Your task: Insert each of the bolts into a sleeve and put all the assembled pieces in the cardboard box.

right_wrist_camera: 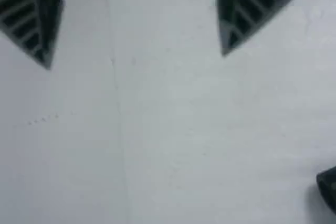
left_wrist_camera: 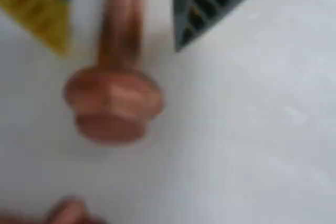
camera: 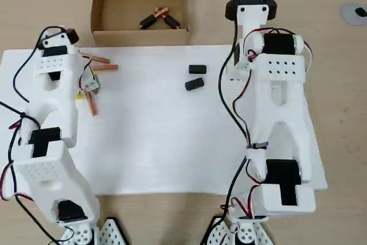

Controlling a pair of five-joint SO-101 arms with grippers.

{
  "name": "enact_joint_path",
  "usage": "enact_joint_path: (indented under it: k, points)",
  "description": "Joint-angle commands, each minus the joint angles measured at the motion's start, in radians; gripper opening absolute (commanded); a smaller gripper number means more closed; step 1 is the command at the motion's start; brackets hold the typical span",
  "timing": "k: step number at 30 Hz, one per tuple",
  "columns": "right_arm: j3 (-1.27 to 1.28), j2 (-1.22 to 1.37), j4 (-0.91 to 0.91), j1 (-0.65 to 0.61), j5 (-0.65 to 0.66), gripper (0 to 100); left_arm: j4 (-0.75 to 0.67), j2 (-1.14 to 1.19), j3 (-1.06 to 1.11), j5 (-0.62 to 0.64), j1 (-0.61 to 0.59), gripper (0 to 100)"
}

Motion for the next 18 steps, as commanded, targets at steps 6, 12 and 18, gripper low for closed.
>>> enact_joint_path:
  k: [6,12,18]
  points:
    - [0.001,-0.056,-0.014,0.010,-0.003,24.9,-0.015,-0.004,-0.074,0.005,0.002,1]
    - [0.001,-0.056,-0.014,0.010,-0.003,24.9,-0.009,-0.004,-0.066,0.002,0.000,1]
    - [0.001,-0.056,-0.012,0.010,-0.006,24.9,0.077,-0.064,-0.101,0.048,0.006,1]
